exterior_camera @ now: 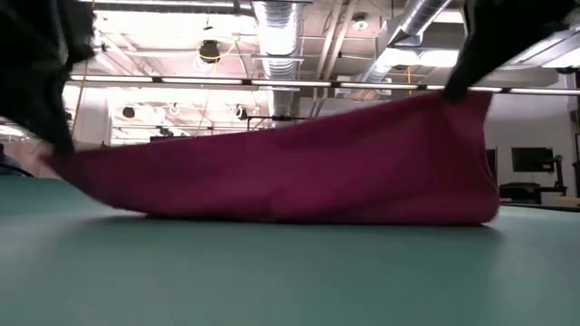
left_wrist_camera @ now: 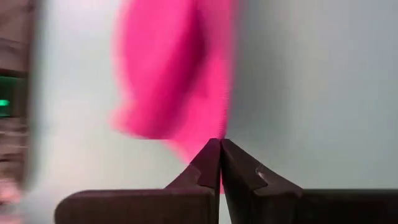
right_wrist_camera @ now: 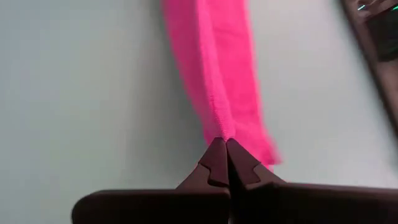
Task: Roll towel into tight, uniform cylinder
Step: Fold the pink towel
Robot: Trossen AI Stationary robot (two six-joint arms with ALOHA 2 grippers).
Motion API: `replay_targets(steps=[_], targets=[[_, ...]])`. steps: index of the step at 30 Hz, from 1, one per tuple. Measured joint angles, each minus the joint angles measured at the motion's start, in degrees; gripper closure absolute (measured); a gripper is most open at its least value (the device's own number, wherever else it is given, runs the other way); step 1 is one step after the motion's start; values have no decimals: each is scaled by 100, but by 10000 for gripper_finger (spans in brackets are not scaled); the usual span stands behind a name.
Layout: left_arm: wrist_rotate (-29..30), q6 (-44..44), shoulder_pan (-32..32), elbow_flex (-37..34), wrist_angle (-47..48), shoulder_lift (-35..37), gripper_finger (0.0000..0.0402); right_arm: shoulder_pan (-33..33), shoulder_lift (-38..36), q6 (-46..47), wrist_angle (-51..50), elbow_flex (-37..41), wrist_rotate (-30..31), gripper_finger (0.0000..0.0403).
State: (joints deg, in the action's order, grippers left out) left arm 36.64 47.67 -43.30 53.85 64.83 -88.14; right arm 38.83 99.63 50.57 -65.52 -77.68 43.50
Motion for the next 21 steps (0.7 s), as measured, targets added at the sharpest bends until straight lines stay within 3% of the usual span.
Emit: replay_targets(steps=[8,13,15,17,21], targets=[[1219,110,189,1393,2467,32,401,-137,-7,338,-1962,-917,964,402],[1726,-928,747,1549,2406,280,401,-490,-21,-54,-2431,-1175,961,402],[1775,-1029,1107,1540,2506,347,401,-630,-48,-238,-2439,-1180,933,402],[1925,-1067,1441,1515,2498,491,401,-751,-51,-137,-2445,-1180,1376,402],[2501,-1359,1983,1521,2464,735,401,-1069,-59,-547,-2443,-1184,1476,402]])
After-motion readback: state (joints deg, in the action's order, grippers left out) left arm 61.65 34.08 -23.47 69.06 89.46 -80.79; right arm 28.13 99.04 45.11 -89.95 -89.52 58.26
